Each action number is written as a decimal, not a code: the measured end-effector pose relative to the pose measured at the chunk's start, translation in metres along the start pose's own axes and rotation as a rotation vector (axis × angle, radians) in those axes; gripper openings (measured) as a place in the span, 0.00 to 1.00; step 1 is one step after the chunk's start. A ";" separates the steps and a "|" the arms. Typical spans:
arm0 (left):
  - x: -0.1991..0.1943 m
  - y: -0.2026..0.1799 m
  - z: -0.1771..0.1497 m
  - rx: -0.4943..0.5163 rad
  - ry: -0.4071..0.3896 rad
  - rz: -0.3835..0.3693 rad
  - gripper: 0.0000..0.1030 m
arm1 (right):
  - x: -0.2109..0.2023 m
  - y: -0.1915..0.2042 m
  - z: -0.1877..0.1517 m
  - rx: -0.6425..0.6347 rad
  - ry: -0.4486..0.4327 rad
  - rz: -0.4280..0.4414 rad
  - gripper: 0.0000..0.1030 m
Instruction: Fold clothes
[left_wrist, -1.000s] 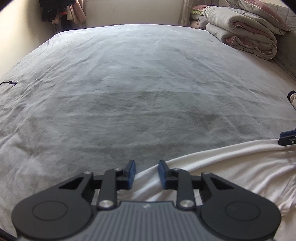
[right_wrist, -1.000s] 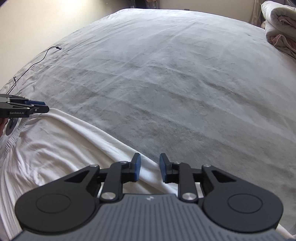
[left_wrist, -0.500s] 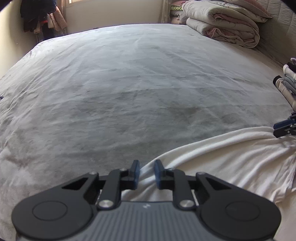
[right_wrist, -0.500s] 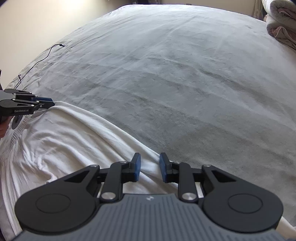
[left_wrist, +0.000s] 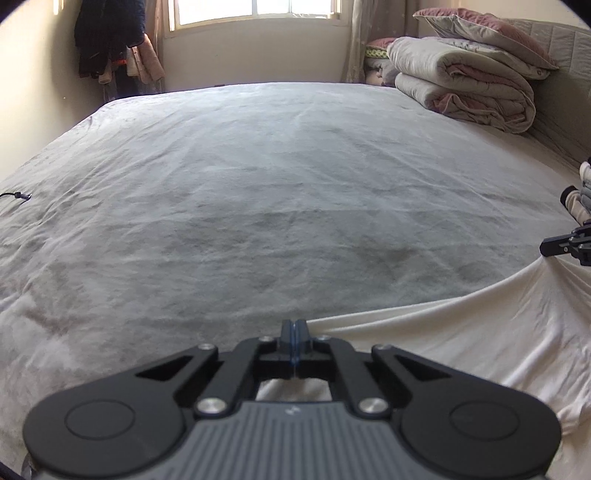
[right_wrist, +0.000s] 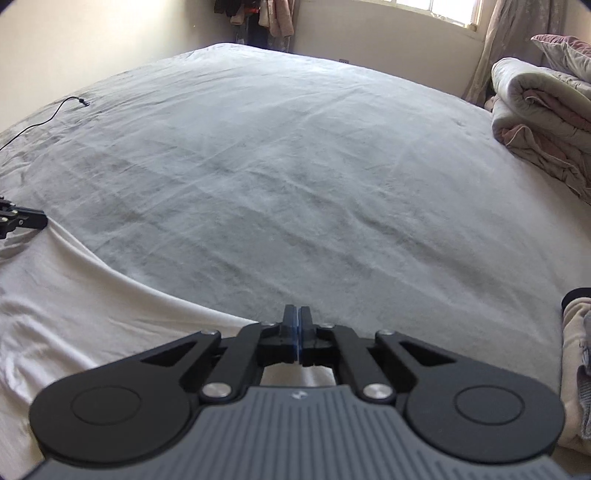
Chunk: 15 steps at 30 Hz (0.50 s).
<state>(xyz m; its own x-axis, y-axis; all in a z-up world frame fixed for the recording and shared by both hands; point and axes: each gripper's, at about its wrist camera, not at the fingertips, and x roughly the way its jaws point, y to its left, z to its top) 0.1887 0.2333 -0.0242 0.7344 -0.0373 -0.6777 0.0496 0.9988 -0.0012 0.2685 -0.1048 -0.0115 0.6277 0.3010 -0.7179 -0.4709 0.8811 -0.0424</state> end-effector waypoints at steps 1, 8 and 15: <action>0.000 0.000 -0.001 -0.005 0.000 -0.006 0.00 | 0.001 -0.001 0.001 0.013 -0.005 0.002 0.00; -0.003 0.003 -0.004 -0.010 -0.042 0.014 0.00 | -0.018 0.000 -0.012 -0.005 -0.049 0.036 0.01; 0.005 -0.004 -0.003 0.032 0.012 0.030 0.00 | -0.039 -0.023 -0.024 0.018 -0.009 0.057 0.21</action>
<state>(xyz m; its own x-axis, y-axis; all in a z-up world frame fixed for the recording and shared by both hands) 0.1901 0.2291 -0.0293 0.7277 -0.0070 -0.6859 0.0498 0.9978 0.0427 0.2402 -0.1458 0.0009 0.6061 0.3537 -0.7124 -0.4949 0.8689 0.0104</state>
